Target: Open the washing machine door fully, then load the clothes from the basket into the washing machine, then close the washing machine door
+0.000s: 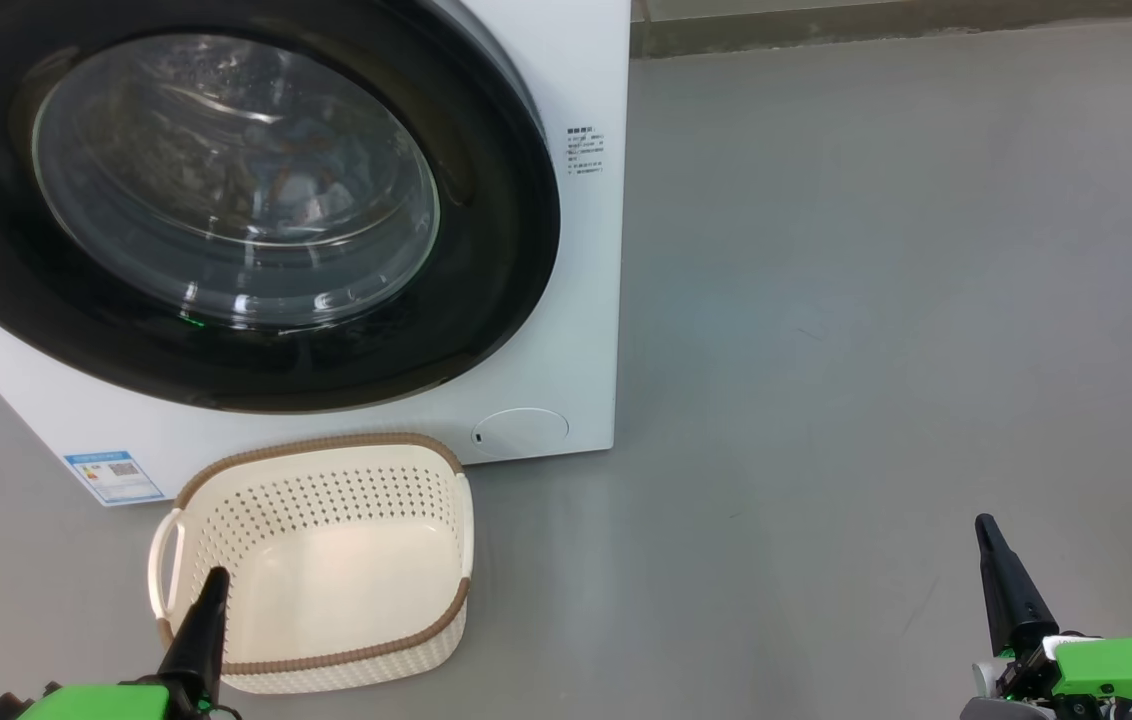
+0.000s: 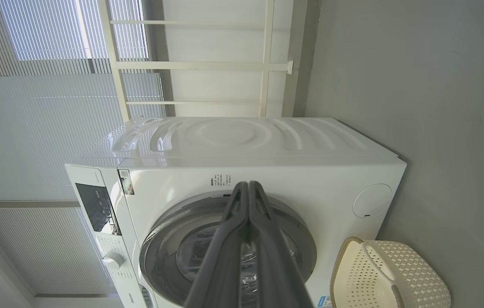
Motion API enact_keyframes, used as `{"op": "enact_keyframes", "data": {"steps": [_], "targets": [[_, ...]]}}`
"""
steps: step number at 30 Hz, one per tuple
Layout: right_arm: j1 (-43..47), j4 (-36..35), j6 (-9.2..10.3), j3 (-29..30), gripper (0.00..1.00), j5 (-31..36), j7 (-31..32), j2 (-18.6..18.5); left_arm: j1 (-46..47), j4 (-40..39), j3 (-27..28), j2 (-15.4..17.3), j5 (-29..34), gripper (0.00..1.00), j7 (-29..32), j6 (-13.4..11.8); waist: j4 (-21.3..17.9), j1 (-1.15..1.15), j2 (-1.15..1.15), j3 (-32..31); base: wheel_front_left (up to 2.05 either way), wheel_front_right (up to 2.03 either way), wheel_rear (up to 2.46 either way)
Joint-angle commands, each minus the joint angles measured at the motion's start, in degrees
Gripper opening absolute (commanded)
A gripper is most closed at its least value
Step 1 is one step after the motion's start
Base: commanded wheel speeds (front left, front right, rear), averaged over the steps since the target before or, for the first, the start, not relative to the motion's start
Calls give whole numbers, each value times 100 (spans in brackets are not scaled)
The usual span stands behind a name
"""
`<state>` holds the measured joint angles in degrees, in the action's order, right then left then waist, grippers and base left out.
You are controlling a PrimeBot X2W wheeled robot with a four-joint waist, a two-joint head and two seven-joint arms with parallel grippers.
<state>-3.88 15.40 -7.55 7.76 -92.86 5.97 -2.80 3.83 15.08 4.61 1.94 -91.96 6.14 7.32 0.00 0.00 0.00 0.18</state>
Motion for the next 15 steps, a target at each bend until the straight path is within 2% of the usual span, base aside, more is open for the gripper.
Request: {"op": "enact_keyframes", "data": {"steps": [1, 15], "targets": [[-229, -138, 6, -134, 0, 62, 44, -19, 236, -105, 195, 96, -17, 0, 38, 17, 0, 0, 0, 0, 0, 0, 0], [-230, -138, 6, -131, 0, 65, 46, -17, 236, -105, 196, 95, -16, 0, 39, 17, 0, 0, 0, 0, 0, 0, 0]]}}
